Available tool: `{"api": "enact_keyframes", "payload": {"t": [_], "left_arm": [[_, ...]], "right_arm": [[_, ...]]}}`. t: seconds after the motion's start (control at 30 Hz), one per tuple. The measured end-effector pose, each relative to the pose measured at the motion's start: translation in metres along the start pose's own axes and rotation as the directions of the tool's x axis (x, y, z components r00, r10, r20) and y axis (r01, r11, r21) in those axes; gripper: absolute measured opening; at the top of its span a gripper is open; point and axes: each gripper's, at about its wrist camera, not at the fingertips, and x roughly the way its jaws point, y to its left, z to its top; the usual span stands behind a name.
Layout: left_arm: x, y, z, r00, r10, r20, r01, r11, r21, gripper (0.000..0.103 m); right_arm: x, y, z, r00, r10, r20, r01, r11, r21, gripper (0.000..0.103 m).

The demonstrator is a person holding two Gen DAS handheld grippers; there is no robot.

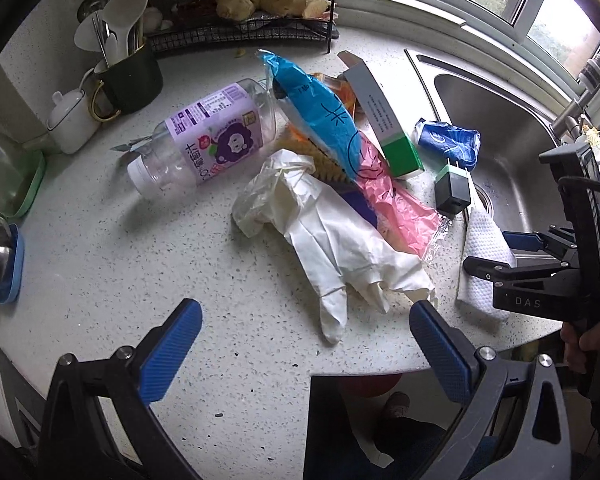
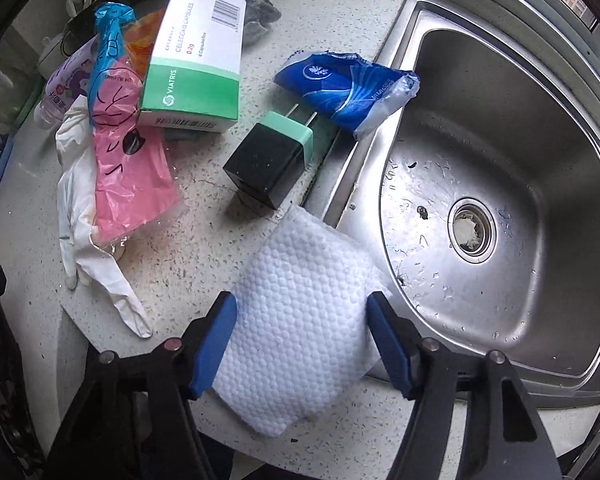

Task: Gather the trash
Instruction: 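Grasp the white wet wipe with the right tool, then grasp the white latex gloves with the left tool while the right tool holds the wipe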

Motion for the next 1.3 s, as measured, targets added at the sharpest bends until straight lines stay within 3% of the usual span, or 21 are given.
{"api": "enact_keyframes", "payload": {"t": [0.13,0.33,0.53,0.7,0.73,0.77,0.8,1.1,1.3], "left_arm": [[0.0,0.004,0.001,1.0,-0.004,-0.007,0.004,1.0,-0.015,0.103],[-0.003,0.003,-0.003,1.0,0.012,-0.01,-0.012,1.0,-0.008,0.103],[-0.008,0.004,-0.006,1.0,0.01,-0.011,-0.011,1.0,-0.029,0.103],[-0.013,0.004,-0.006,1.0,-0.002,-0.009,0.002,0.999,-0.049,0.103],[-0.013,0.005,-0.006,1.0,-0.007,-0.011,0.006,0.998,-0.056,0.103],[-0.014,0.005,-0.006,1.0,-0.013,-0.012,0.013,0.998,-0.064,0.103],[-0.015,0.006,-0.006,1.0,-0.019,-0.012,0.018,0.997,-0.074,0.103],[-0.012,-0.001,0.007,0.999,-0.029,-0.026,0.026,0.996,-0.084,0.103],[0.016,-0.007,0.02,0.996,-0.033,-0.085,0.026,0.997,-0.075,0.103]], "right_arm": [[0.0,-0.006,-0.001,0.999,0.04,0.004,-0.04,0.999,0.031,0.053],[-0.014,0.014,-0.005,0.999,-0.022,0.034,0.023,1.0,-0.017,0.039],[-0.015,0.017,-0.006,0.999,-0.027,0.035,0.029,0.999,-0.037,0.038],[-0.011,0.006,-0.004,0.999,0.025,0.047,-0.023,0.999,-0.033,0.032],[-0.013,0.005,-0.004,0.998,0.037,0.053,-0.036,0.999,-0.029,0.025],[-0.013,0.002,-0.001,0.997,0.045,0.062,-0.044,0.999,-0.023,0.008],[-0.016,0.001,0.001,0.996,0.056,0.062,-0.055,0.998,-0.015,0.005],[-0.037,-0.007,-0.006,0.986,0.145,0.078,-0.147,0.989,0.022,0.005],[-0.062,-0.019,-0.009,0.98,0.151,0.128,-0.162,0.984,0.079,0.005]]}}
